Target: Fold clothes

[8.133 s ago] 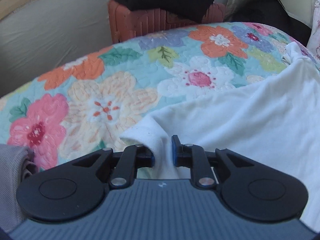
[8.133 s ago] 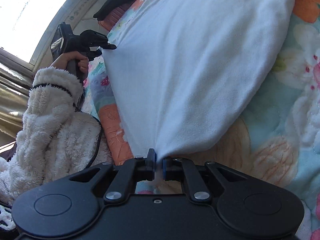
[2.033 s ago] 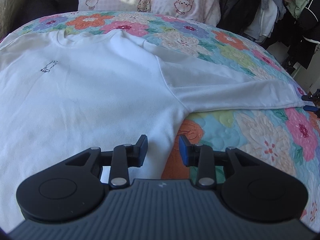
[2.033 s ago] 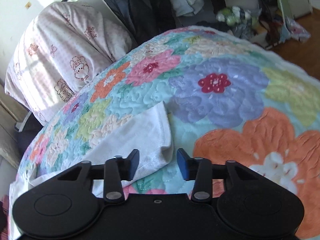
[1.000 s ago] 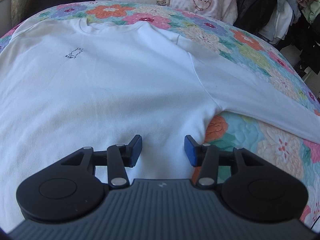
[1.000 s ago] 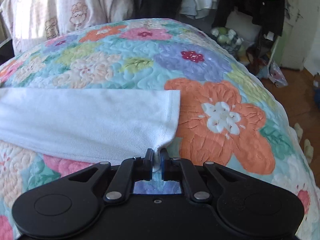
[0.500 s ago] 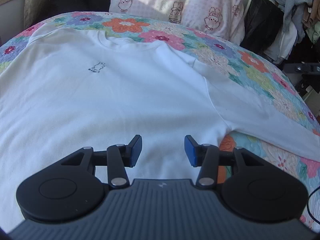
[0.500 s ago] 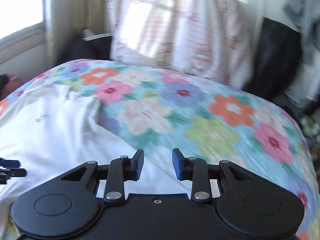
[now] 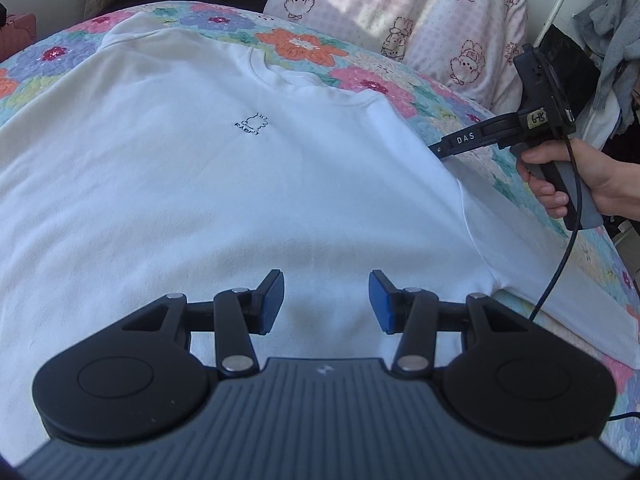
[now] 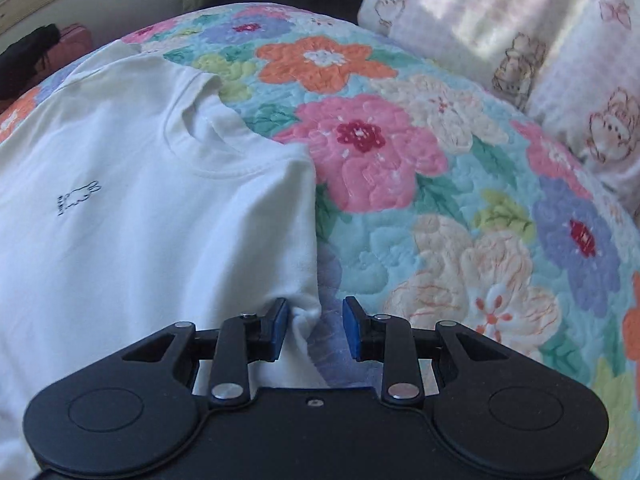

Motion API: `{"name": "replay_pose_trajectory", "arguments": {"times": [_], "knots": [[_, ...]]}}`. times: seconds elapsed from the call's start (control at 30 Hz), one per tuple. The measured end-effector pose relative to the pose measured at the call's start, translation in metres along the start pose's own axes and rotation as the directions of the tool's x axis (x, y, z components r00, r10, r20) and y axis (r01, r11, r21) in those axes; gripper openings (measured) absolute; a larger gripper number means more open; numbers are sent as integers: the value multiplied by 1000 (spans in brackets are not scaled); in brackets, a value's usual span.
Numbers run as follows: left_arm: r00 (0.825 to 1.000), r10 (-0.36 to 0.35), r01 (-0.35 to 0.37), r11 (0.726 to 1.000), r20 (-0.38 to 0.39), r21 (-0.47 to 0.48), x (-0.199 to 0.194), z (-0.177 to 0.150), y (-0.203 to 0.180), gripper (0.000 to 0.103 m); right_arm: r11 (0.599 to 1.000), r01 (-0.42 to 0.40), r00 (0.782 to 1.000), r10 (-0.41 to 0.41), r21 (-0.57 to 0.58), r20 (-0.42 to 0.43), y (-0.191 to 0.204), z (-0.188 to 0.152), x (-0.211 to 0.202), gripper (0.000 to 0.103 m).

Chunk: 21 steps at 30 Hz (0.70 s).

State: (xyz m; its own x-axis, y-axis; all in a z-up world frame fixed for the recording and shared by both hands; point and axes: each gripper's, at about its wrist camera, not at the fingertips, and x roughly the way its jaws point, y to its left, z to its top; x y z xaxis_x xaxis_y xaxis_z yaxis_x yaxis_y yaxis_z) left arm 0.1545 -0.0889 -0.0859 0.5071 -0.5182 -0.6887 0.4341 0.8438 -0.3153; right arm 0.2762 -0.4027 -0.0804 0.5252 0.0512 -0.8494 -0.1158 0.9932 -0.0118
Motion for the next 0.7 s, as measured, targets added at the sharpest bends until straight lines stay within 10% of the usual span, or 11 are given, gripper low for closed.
{"name": "replay_pose_trajectory", "arguments": {"times": [0.07,0.23,0.37,0.53,0.7], "knots": [[1000,10,-10,1000,-6,7,2,-3,2,46,997,-65,998,65,35,12,-5,-3,7,10],[1000,13,-13,1000,-17,1,5,-6,10,46,994,98,982,-90,-39,168,-17,-12,-26,6],[999,23,-22,1000,-30,15,10,-7,11,46,996,75,988,-82,56,132,-34,-29,-16,5],[999,41,-41,999,-8,17,-1,2,13,46,982,168,982,-174,87,78,-23,-16,-7,22],[995,99,-98,994,7,-55,-14,45,47,51,979,133,965,-164,157,204,-8,8,-47,47]]}}
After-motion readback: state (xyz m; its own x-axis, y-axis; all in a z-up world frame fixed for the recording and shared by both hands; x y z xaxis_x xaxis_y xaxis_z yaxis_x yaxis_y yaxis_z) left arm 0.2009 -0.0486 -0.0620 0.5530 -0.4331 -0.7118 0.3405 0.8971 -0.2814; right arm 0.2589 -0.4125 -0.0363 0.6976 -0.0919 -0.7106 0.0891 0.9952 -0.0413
